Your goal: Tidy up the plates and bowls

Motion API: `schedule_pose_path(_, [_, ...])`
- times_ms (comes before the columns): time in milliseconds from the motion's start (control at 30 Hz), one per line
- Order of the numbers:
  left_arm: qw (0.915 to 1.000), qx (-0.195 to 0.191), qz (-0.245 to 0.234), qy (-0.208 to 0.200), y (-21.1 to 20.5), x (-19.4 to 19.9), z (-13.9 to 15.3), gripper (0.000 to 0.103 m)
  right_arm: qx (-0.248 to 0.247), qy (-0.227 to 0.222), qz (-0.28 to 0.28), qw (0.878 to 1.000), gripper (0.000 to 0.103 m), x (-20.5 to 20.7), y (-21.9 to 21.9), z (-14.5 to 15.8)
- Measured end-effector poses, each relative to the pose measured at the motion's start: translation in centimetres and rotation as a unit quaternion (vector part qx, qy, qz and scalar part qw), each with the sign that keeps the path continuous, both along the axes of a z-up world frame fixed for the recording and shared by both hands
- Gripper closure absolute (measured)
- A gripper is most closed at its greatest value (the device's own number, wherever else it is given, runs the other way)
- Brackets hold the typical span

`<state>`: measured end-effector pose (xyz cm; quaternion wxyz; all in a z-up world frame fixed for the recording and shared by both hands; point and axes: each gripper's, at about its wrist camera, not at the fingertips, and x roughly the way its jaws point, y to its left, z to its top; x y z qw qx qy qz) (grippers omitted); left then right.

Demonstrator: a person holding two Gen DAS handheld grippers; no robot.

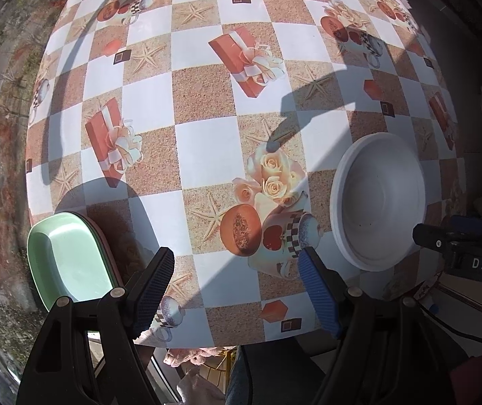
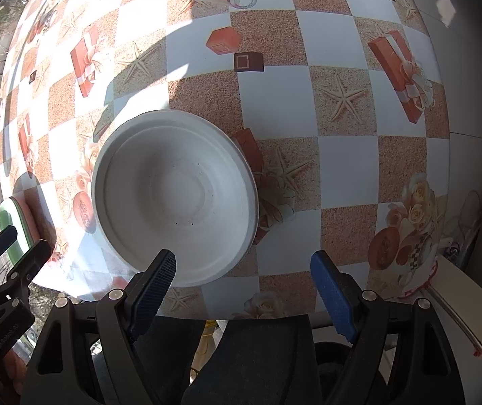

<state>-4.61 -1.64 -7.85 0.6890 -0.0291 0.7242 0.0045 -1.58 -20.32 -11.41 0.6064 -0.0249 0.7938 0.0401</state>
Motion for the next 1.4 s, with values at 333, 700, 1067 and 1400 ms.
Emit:
schedule_pose_path(333, [0.9999, -0.006, 0.013, 0.006, 0.3, 0.0, -0.4, 0.024, -0.014, 0.015, 0.011, 1.000, 0.020, -0.4, 1.1, -1.2])
schedule_pose_path(700, [0.9998, -0.009, 0.007, 0.016, -0.3, -0.4, -1.1, 0.024, -0.016, 0.029, 0.004, 0.999, 0.020, -1.0, 0.8, -2.5])
schedule_pose_path(1067, [0.9992, -0.005, -0.004, 0.040, -1.1, -1.7, -2.7, 0.024, -0.027, 0.045, -0.001, 0.999, 0.020, -2.7, 0.2, -4.0])
schedule_pose_path(1400, [0.9983, 0.009, -0.047, 0.034, -3.7, -1.9, -3.0, 0.024, -0.017, 0.021, -0.037, 0.999, 0.020, -4.4, -1.1, -4.1])
